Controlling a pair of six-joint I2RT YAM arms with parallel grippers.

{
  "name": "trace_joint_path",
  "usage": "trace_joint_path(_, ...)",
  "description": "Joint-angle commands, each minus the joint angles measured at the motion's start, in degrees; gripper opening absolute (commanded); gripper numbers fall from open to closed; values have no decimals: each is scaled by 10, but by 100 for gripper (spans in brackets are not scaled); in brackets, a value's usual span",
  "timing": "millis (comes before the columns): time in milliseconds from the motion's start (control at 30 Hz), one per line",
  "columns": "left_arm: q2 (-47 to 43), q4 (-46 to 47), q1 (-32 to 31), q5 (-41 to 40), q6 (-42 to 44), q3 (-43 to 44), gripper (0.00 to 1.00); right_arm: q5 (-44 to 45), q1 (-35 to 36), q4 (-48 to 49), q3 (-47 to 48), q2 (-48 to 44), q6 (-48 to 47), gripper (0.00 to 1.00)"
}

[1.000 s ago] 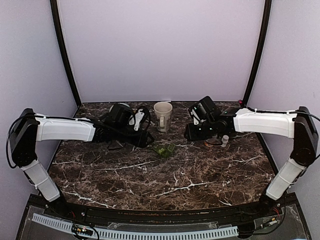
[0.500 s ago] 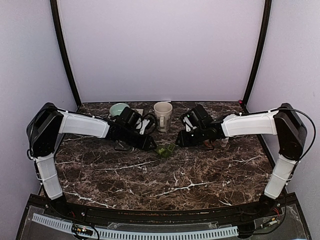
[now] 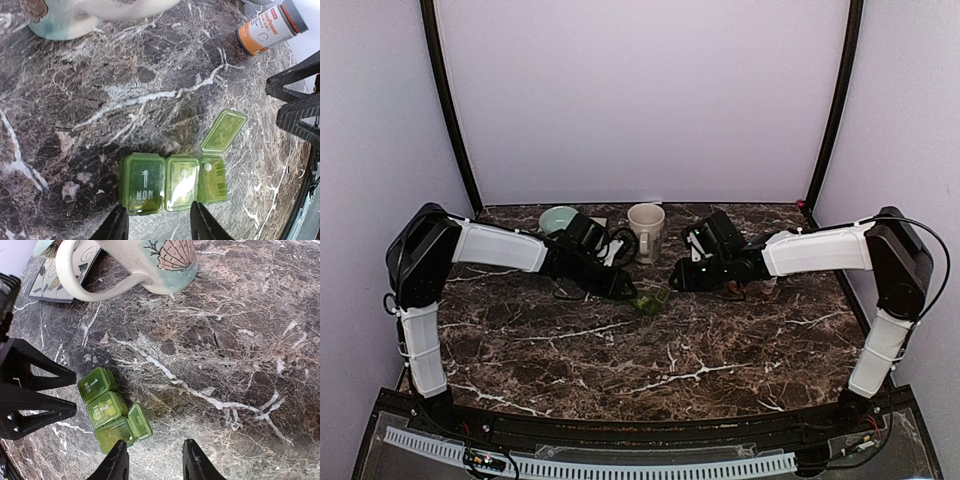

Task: Sort the pills into containers
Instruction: Adjust the pill container at the center of the board.

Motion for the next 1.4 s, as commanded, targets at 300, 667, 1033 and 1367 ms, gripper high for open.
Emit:
trace_joint_path(300, 25, -33, 3, 13, 8, 36, 45, 48, 5, 7, 13, 8, 26, 38)
trace_joint_path(667, 9, -32, 4, -10, 9, 39, 46, 25, 5, 11, 13, 27, 27, 38)
trace_joint_path(1033, -9, -20, 4, -7, 4, 38, 47, 23, 5, 17, 21, 28, 35, 37)
trace_joint_path(1367, 9, -20, 4, 16, 0, 42, 51, 45, 5, 10, 1, 21, 43, 37)
